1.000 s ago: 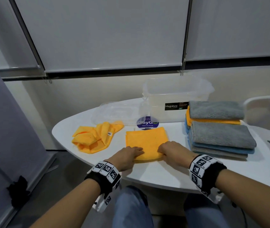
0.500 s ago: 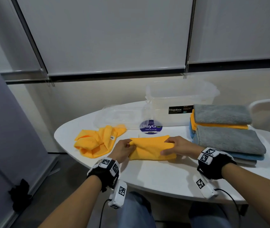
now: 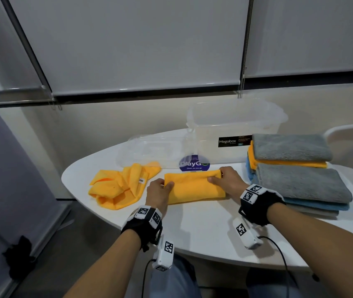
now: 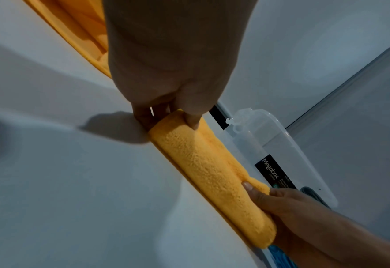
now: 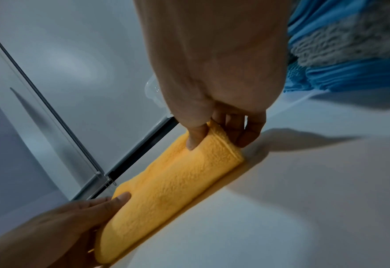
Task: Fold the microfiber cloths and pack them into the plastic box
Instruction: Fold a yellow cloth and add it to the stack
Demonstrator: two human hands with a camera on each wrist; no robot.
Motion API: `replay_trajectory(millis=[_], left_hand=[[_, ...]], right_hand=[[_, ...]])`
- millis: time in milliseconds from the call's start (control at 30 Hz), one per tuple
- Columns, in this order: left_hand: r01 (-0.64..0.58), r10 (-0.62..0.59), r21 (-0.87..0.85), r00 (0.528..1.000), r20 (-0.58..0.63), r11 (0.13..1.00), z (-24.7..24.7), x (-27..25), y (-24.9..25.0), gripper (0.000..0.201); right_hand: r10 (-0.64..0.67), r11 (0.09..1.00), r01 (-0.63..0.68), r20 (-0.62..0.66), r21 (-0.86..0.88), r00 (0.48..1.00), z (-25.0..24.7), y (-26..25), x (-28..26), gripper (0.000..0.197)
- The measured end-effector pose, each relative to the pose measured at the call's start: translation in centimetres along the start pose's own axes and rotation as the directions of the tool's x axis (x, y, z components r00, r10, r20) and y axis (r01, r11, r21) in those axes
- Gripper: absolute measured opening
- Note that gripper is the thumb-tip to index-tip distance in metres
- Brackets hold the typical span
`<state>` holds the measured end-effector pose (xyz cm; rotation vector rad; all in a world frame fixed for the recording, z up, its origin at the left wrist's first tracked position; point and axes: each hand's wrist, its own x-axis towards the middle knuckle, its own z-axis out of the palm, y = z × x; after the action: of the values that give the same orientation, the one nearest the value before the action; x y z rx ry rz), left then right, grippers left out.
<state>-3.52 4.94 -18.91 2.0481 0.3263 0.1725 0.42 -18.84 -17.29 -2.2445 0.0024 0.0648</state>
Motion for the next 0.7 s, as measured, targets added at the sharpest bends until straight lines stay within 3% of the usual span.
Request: replay_trajectory(millis=[300,400,533,700], left_hand=[[-0.043,0.059,0.238,0.997,-0.059,0.97,1.0,1.2,-0.7,0.034],[0.004,0.019,0.256,0.996,-0.088,0.967,1.4,1.6,-0.7,0.029],[0.065,-0.035,0.299,0.994,-0.105,0.952,1.9,1.9,-0.6,0.031],[0.083,-0.046,0.411,0.994,-0.097,0.908,3.0,1.6,0.0,0.041]], right_hand=[[0.106,0.971,-0.112,-0.038,-0.21,0.994,0.9,-0.5,0.9,0.033],[0.145,0.959,-0.156,-0.064,-0.238,0.987,0.9,-0.9,0.9,0.024],[0.179,0.946,-0.195,-0.084,-0.257,0.98,0.6,-1.3,1.0,0.032],[0.208,0.93,-0.222,-0.078,-0.295,0.975,0.8,-1.8,1.3,0.025]])
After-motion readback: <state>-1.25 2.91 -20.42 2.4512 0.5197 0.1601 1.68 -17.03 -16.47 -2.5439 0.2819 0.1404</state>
